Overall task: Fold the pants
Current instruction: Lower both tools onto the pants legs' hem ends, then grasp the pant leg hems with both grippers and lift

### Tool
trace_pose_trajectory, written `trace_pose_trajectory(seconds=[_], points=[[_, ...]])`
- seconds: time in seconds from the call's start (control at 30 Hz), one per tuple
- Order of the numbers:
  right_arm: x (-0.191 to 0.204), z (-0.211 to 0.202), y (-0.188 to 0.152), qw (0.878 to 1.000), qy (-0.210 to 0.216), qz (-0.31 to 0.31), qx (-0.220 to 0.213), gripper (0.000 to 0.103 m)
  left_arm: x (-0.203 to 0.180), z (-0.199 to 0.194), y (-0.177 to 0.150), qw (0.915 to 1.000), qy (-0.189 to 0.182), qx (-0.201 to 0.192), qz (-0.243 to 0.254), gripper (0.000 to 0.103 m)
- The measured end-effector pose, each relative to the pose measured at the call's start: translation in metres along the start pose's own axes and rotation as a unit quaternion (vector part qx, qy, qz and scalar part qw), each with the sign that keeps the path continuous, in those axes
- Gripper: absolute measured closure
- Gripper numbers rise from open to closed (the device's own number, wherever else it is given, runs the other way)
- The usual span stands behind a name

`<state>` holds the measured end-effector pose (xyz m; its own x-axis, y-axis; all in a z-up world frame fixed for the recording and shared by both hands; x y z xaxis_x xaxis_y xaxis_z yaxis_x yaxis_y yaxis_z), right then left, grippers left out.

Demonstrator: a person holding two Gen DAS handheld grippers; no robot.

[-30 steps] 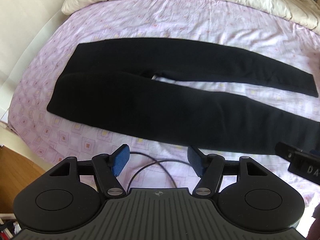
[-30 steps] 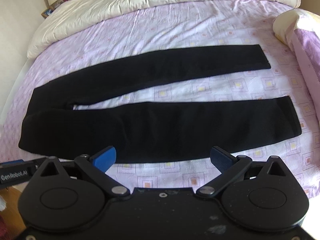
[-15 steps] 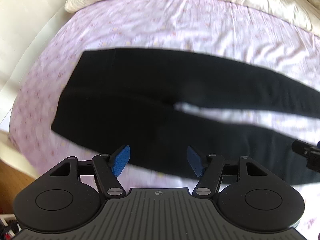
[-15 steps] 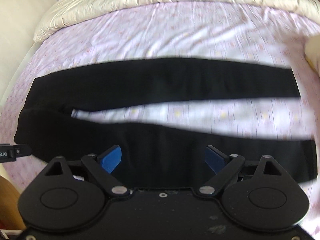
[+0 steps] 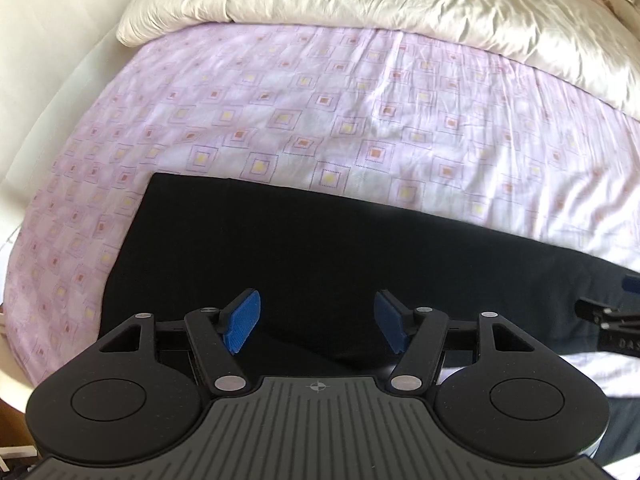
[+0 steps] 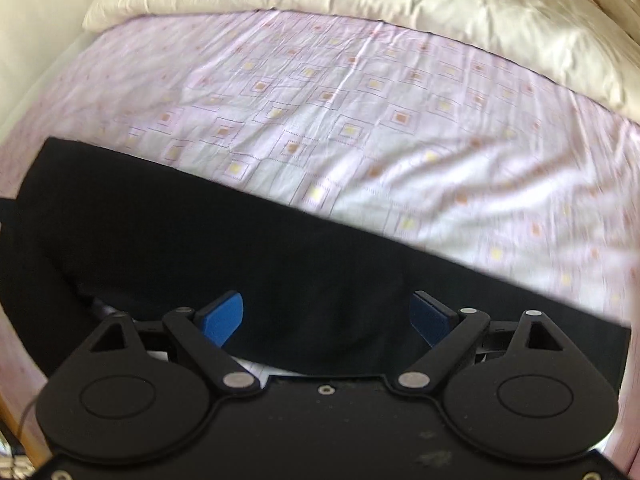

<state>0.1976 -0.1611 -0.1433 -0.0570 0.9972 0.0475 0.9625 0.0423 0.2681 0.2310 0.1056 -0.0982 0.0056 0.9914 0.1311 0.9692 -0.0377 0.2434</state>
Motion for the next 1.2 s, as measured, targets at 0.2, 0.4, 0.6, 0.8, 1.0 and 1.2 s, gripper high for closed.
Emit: trace_pose_trajectory(seconds=[0.2,0.4,0.6,0.8,1.0,1.2], points=[[-0.019,0.039,0.029,0.999,0.000,-0.039,0.032,0.023,-0.003,0.034,0.014,0.9992,-0.013,0.039,0.000,0.048],[-0.034,0.072,0.044,0.994,0.019,-0.089,0.060,0.022,-0.010,0.056,0.023,0.9980,-0.014,0.062,0.002,0.048],[-0.038,0.095,0.040,0.985,0.049,-0.137,0.091,0.019,-0.018,0.068,0.035,0.9975,-0.020,0.068,0.008,0.048],[-0.035,0.076,0.037,0.982,0.069,-0.147,0.094,0.093,-0.034,0.078,0.048,0.9956,-0.054,0.077,-0.001,0.048],[-0.020,0.044,0.001,0.985,0.062,-0.154,0.056,0.094,-0.053,0.086,0.063,0.9877,-0.116,0.102,-0.026,0.048],[-0.002,0.035,-0.043,0.987,0.058,-0.141,0.046,0.094,-0.066,0.100,0.076,0.9840,-0.125,0.122,-0.034,0.048]])
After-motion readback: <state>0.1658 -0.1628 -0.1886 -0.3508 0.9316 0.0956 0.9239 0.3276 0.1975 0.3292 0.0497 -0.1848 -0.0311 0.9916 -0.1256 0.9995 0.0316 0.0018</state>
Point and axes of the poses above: each gripper's, at about its wrist camera, not at the fingertips, and z roughly the way its jaws point, x to its left, y to its top, the point moved 6 cm from there along z, roughly the way its jaws point, and after that the axes turned 5 degrees about x, right-handed, at the moved point
